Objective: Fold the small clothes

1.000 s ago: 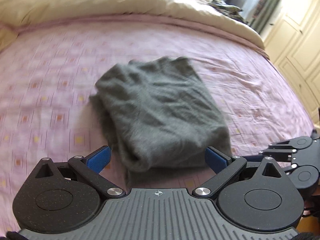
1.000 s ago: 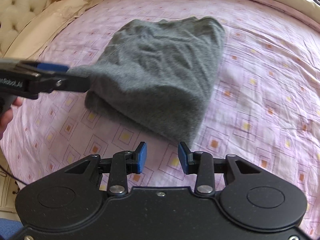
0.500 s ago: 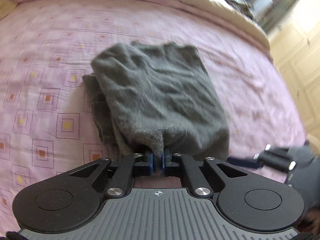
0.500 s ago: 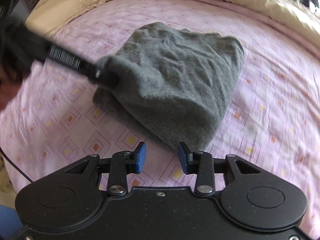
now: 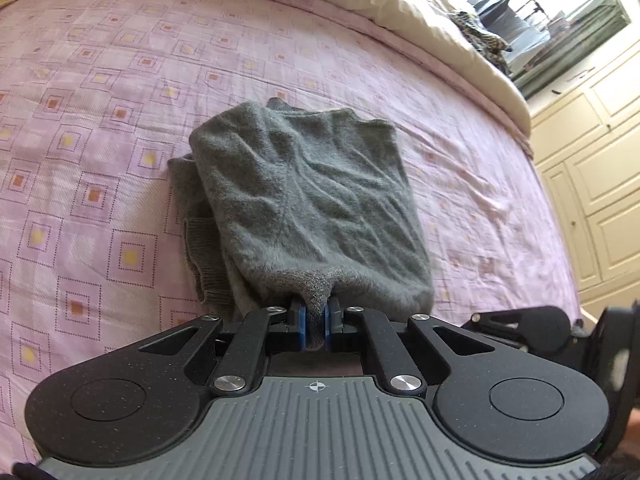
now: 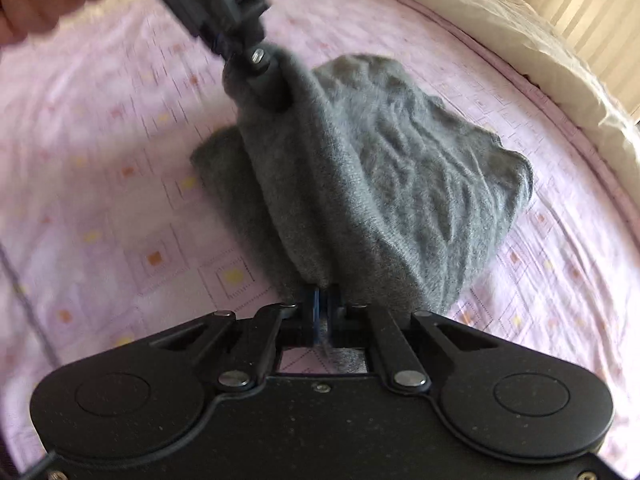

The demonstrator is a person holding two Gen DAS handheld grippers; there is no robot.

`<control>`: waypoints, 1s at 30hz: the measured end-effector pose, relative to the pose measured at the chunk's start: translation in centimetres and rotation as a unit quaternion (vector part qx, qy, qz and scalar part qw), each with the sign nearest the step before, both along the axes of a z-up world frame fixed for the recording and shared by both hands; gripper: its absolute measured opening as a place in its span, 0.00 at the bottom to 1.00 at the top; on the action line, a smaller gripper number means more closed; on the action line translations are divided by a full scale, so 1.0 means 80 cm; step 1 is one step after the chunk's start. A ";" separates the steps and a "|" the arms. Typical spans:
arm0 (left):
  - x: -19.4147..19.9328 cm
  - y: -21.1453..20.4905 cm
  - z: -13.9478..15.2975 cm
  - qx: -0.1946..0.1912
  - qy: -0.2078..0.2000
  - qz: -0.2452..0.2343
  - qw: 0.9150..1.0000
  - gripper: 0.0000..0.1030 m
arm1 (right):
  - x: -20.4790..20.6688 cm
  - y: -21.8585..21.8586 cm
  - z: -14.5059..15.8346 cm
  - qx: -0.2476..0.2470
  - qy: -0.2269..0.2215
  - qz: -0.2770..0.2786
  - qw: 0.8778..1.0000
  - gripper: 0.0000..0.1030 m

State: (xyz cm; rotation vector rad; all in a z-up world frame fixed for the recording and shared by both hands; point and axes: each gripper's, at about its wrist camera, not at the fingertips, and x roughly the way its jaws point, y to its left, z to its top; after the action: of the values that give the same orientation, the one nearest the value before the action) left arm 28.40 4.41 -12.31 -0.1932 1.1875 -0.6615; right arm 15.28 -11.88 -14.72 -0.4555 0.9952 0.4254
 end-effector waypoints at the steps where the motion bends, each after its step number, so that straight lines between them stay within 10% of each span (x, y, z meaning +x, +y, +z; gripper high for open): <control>1: -0.002 0.002 -0.001 0.002 0.000 -0.005 1.000 0.07 | -0.004 -0.004 0.004 0.003 0.001 0.009 1.000 0.08; 8: -0.030 0.004 -0.062 0.104 0.016 -0.056 0.993 0.07 | -0.026 -0.017 -0.018 0.000 0.070 0.049 0.996 0.04; 20: -0.055 0.012 0.019 0.109 -0.078 0.011 0.991 0.35 | -0.018 -0.071 0.047 0.141 0.028 -0.112 0.983 0.37; 30: -0.021 -0.051 0.005 0.126 -0.131 -0.006 0.983 0.48 | 0.052 -0.088 0.045 0.194 -0.001 -0.195 0.961 0.37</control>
State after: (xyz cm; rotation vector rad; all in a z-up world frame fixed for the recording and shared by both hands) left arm 26.69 0.36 -11.89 0.1121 1.0064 -0.5239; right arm 19.44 -18.91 -11.15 0.0970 0.9449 0.2522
